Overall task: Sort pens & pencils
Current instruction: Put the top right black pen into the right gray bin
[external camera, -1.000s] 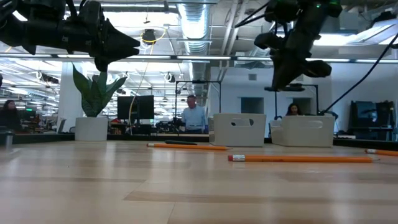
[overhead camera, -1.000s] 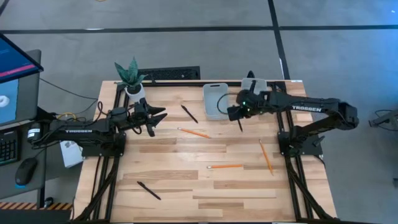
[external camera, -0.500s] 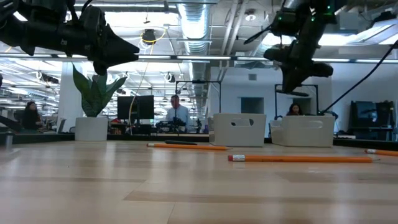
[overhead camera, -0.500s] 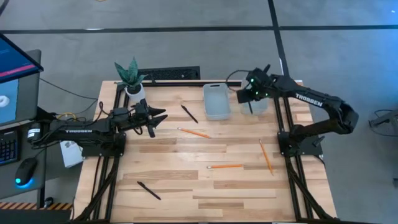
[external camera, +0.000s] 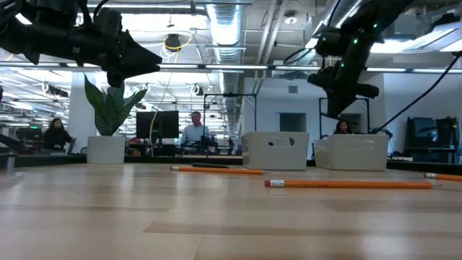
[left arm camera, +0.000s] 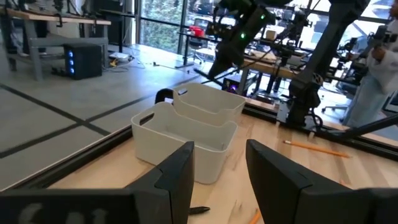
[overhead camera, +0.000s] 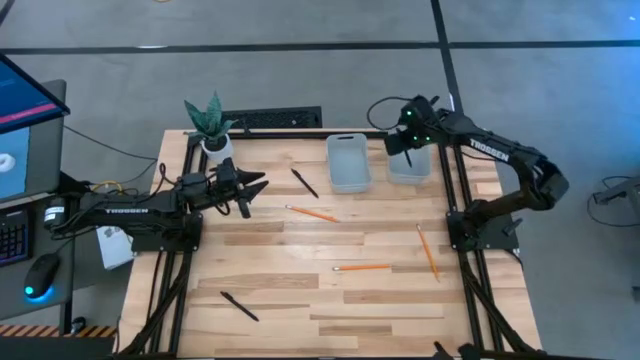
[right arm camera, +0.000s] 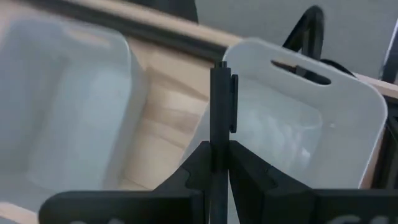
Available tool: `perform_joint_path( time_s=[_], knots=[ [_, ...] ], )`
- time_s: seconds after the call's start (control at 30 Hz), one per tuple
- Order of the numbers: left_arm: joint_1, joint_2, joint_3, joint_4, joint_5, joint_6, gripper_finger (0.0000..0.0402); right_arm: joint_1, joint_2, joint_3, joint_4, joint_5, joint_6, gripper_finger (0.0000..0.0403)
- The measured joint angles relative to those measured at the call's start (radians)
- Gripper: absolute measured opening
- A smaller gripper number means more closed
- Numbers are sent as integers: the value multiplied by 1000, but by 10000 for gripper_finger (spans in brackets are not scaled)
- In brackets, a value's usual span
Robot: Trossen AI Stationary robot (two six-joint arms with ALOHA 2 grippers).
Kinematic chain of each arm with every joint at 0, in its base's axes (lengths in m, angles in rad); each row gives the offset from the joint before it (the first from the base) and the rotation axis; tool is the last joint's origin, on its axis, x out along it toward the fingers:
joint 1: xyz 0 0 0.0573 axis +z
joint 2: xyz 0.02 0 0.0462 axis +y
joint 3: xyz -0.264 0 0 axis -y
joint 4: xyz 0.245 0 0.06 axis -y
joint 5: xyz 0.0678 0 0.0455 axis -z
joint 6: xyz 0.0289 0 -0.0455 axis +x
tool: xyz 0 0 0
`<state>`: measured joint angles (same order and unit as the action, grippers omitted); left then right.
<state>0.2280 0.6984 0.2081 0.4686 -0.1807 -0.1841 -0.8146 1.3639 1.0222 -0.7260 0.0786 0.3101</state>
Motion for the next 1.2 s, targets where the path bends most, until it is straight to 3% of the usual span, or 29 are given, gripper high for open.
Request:
perform_joint_path(
  time_s=[0.27, 0.43, 0.9, 1.2],
  knots=[
    [0, 0, 0, 0, -15, -26, 135, 0, 120, 0, -27, 10, -155, 66],
    [0, 0, 0, 0, -18, -40, 135, 0, 176, 0, -81, 82, -164, 66],
    [0, 0, 0, -1, -53, -40, 135, -26, 309, 0, -81, 83, -187, 66],
    [0, 0, 0, -8, -68, -39, 135, -17, 310, 0, -82, 79, -188, 67]
  ],
)
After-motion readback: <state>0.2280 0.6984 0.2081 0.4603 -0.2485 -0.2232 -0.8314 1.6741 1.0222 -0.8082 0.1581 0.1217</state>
